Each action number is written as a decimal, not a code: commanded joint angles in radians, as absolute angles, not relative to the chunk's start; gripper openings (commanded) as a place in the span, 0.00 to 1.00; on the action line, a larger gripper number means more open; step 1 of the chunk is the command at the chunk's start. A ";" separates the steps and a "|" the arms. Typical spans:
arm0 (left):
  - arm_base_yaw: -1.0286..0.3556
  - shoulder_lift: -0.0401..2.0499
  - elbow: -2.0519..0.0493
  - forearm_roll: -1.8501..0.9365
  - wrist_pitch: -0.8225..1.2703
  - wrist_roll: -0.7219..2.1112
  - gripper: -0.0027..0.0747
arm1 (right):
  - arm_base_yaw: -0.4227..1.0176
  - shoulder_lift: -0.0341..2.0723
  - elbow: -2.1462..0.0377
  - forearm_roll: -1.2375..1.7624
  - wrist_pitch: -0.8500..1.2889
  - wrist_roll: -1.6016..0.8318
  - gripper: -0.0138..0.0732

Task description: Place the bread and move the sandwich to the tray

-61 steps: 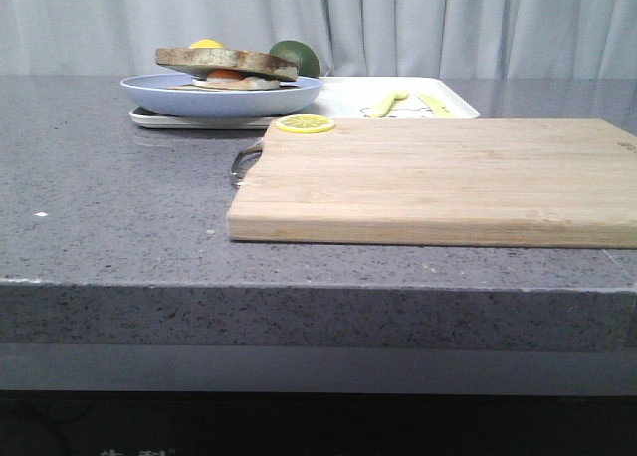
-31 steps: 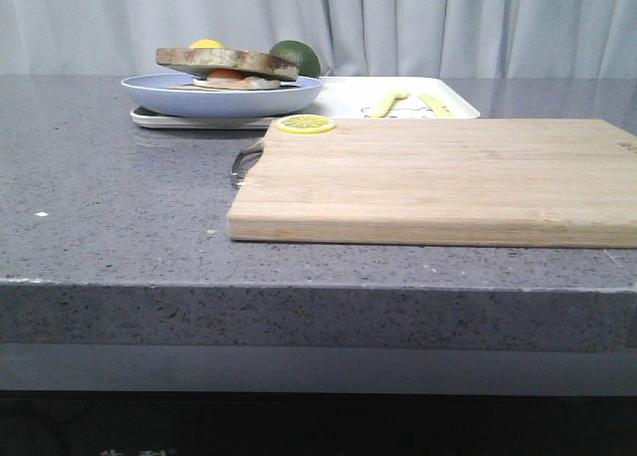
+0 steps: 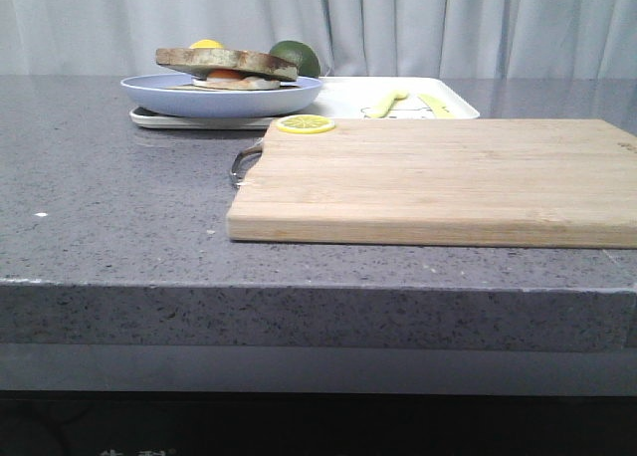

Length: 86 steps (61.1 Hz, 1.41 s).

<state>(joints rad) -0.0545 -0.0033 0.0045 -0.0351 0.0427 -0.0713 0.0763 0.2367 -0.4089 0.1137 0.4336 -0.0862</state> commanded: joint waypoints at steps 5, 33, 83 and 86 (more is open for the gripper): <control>-0.052 -0.027 0.006 -0.035 -0.048 -0.081 0.01 | -0.007 0.124 -0.262 0.116 0.195 -0.095 0.08; -0.052 -0.027 0.006 -0.035 -0.048 -0.081 0.01 | -0.005 -0.029 0.025 0.117 -0.068 -0.094 0.08; -0.052 -0.025 0.006 -0.035 -0.048 -0.081 0.01 | 0.012 -0.029 0.025 0.083 -0.063 -0.075 0.08; -0.052 -0.025 0.006 -0.035 -0.048 -0.081 0.01 | 0.012 -0.029 0.025 0.066 -0.070 -0.021 0.08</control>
<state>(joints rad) -0.0545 -0.0033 0.0045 -0.0351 0.0403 -0.0713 0.0176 -0.0093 0.0274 0.1056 0.0308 -0.0712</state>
